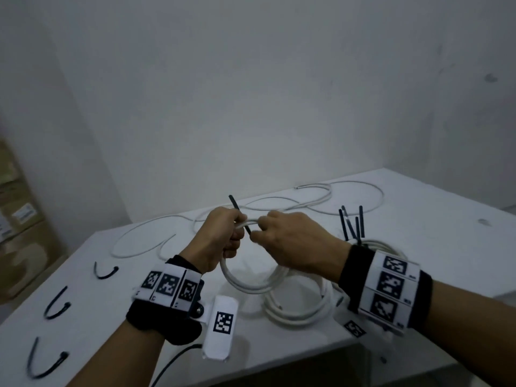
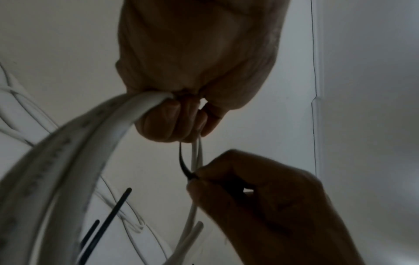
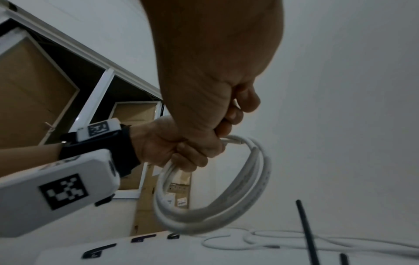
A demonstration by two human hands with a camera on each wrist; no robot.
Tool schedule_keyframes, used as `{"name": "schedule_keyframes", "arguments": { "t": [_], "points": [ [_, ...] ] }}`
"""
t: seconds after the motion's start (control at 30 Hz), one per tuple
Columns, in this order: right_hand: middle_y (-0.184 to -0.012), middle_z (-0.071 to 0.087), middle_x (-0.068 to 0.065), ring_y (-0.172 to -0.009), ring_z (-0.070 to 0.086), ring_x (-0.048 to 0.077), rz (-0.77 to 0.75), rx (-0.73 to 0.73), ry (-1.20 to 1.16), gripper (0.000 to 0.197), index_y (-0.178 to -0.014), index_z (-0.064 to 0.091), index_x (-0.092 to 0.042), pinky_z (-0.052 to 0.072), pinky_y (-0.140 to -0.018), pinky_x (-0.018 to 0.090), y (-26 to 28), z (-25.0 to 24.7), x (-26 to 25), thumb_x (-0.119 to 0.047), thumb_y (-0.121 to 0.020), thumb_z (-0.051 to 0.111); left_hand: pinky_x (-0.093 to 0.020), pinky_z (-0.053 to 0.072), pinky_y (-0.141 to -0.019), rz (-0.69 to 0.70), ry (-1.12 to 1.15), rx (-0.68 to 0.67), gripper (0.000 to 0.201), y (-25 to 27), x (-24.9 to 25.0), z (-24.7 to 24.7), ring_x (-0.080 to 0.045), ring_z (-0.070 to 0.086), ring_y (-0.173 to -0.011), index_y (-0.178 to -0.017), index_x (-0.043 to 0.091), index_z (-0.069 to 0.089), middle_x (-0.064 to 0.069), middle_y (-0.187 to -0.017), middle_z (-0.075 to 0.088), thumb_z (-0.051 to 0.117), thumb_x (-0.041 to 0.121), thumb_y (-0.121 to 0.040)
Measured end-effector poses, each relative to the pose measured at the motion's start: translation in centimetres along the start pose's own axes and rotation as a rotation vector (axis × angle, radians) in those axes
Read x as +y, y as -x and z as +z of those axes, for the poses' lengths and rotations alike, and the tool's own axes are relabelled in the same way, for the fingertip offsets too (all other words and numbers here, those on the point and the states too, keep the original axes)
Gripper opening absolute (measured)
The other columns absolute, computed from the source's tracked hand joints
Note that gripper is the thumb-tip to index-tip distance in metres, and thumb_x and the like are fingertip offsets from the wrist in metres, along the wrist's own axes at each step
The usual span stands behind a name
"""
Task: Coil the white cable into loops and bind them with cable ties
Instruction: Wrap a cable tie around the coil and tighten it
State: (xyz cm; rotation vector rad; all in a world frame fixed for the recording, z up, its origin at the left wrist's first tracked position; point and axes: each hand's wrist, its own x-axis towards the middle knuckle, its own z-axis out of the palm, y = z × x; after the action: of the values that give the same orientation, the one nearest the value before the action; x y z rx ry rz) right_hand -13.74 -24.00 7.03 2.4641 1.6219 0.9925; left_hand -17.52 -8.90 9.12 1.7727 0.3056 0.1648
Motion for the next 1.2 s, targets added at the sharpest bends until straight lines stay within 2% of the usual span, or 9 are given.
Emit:
{"name": "schedule_keyframes", "arguments": {
  "t": [0.1,0.27,0.4,0.47,0.57,0.67,0.83,1.0,1.2],
  "points": [
    [-0.058,0.051,0.0,-0.05,0.051,0.019,0.032,0.11,-0.02,0.026,-0.062,0.056,-0.014,0.017,-0.041,0.019,0.8,0.2,1.0,-0.003,-0.054,0.079,-0.018,0.019,-0.041,0.026,-0.026,-0.015,0.024,-0.2,0.1,1.6,-0.012,0.022,-0.037,-0.068,0.013,0.04,0.001,-0.047,0.031,0.038,0.012,-0.093],
    [-0.064,0.052,0.003,-0.056,0.051,0.02,0.031,0.17,-0.066,0.025,-0.066,0.056,-0.012,0.024,-0.035,0.021,2.9,1.0,1.2,0.001,-0.054,0.074,-0.017,0.018,-0.04,0.122,-0.004,0.034,0.015,-1.1,-0.1,2.6,-0.009,0.023,-0.038,-0.104,0.013,0.056,0.004,-0.048,0.033,0.043,0.021,-0.101],
    [-0.071,0.05,0.005,-0.06,0.049,0.02,0.055,0.249,-0.128,0.021,-0.074,0.059,-0.009,0.025,-0.037,0.022,4.1,1.2,0.8,0.001,-0.062,0.073,-0.018,0.015,-0.042,0.195,-0.013,0.054,0.014,-1.7,-0.7,2.8,-0.011,0.02,-0.04,-0.101,0.01,0.057,0.002,-0.049,0.033,0.048,0.021,-0.099],
    [-0.077,0.051,0.007,-0.063,0.051,0.02,0.168,0.325,-0.361,0.011,-0.082,0.065,-0.008,0.038,-0.043,0.025,4.1,1.0,0.8,-0.001,-0.074,0.067,-0.019,0.015,-0.043,0.247,-0.03,0.066,0.015,-1.6,-1.0,3.1,-0.011,0.02,-0.04,-0.097,0.01,0.059,0.002,-0.049,0.033,0.05,0.022,-0.099],
    [-0.08,0.055,0.001,-0.067,0.052,0.004,0.532,0.495,-0.881,0.018,-0.09,0.069,-0.017,0.042,-0.064,0.011,3.2,0.0,1.4,-0.003,-0.08,0.066,-0.019,0.021,-0.039,0.38,-0.118,0.107,0.018,-1.3,-1.4,3.8,-0.009,0.025,-0.038,-0.09,0.012,0.062,0.007,-0.047,0.038,0.053,0.025,-0.097],
    [-0.08,0.062,0.003,-0.066,0.059,0.005,0.817,0.607,-1.507,0.031,-0.103,0.057,-0.017,0.049,-0.063,0.017,2.2,-1.3,1.7,0.004,-0.082,0.065,-0.02,0.029,-0.042,0.515,-0.233,0.165,0.017,-0.9,-1.4,4.4,-0.01,0.032,-0.042,-0.088,0.018,0.064,0.006,-0.049,0.046,0.053,0.027,-0.097],
    [-0.091,0.065,0.016,-0.065,0.065,0.012,0.891,0.664,-2.009,0.028,-0.103,0.047,-0.008,0.051,-0.059,0.019,1.4,-1.3,1.7,0.004,-0.084,0.063,-0.013,0.026,-0.04,0.674,-0.345,0.247,0.015,-0.4,-1.0,4.9,-0.007,0.034,-0.04,-0.086,0.02,0.062,-0.018,-0.063,0.06,0.053,0.023,-0.098],
    [-0.08,0.065,0.02,-0.065,0.063,0.019,0.843,0.616,-1.817,0.014,-0.09,0.057,-0.006,0.052,-0.067,0.03,1.6,-0.4,1.3,0.0,-0.083,0.067,-0.017,0.024,-0.04,0.709,-0.36,0.269,0.016,-0.5,-1.0,4.9,-0.01,0.03,-0.04,-0.086,0.016,0.062,-0.024,-0.06,0.057,0.055,0.026,-0.097],
    [-0.068,0.068,-0.004,-0.066,0.067,0.015,0.795,0.599,-1.374,0.02,-0.076,0.065,-0.022,0.057,-0.071,0.033,1.7,0.3,1.1,-0.003,-0.083,0.068,-0.016,0.024,-0.041,0.744,-0.453,0.308,0.015,-0.8,-1.6,4.3,-0.01,0.034,-0.039,-0.088,0.015,0.06,0.004,-0.047,0.04,0.053,0.025,-0.098]
  ]
}}
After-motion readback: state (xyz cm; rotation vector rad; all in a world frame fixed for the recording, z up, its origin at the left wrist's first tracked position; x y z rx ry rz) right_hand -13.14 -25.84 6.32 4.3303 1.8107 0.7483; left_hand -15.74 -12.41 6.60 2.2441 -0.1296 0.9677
